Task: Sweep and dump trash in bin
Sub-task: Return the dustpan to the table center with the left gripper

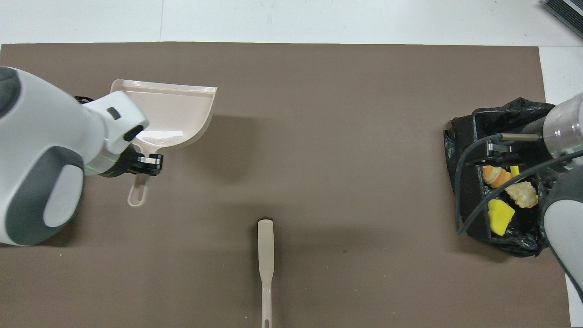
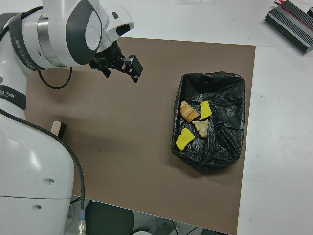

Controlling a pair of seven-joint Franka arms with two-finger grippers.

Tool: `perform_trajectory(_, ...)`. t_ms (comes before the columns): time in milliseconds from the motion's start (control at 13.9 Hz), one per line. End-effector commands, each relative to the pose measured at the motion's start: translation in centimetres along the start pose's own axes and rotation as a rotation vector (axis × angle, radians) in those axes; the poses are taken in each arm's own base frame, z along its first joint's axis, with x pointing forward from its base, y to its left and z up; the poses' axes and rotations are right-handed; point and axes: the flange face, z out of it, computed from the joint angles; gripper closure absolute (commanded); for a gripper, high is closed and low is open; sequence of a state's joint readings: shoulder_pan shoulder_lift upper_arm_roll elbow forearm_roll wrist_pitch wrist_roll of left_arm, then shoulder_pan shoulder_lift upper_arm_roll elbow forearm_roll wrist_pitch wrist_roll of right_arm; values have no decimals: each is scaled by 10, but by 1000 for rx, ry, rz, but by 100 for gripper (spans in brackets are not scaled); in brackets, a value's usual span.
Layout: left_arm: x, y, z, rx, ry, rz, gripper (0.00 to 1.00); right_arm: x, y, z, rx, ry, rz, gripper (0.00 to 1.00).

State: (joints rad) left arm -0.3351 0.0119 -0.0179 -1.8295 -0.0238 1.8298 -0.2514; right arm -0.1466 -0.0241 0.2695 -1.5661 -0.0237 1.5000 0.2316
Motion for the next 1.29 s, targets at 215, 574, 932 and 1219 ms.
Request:
perform_trajectory(215,6,115,76,-26,38,-112,100,5,2,-2,18,17,-19,0)
perform_trajectory(574,26,158,120,-69,92,-180,100,4,1,-2,20,15,-10,0)
perform_trajectory(932,24,187,159,-85,97,-151,96,2,-5,-3,21,16,-5,0)
perform_trajectory(1219,28,164,127,-77,102,-170,0,2,-5,-3,21,16,-5,0)
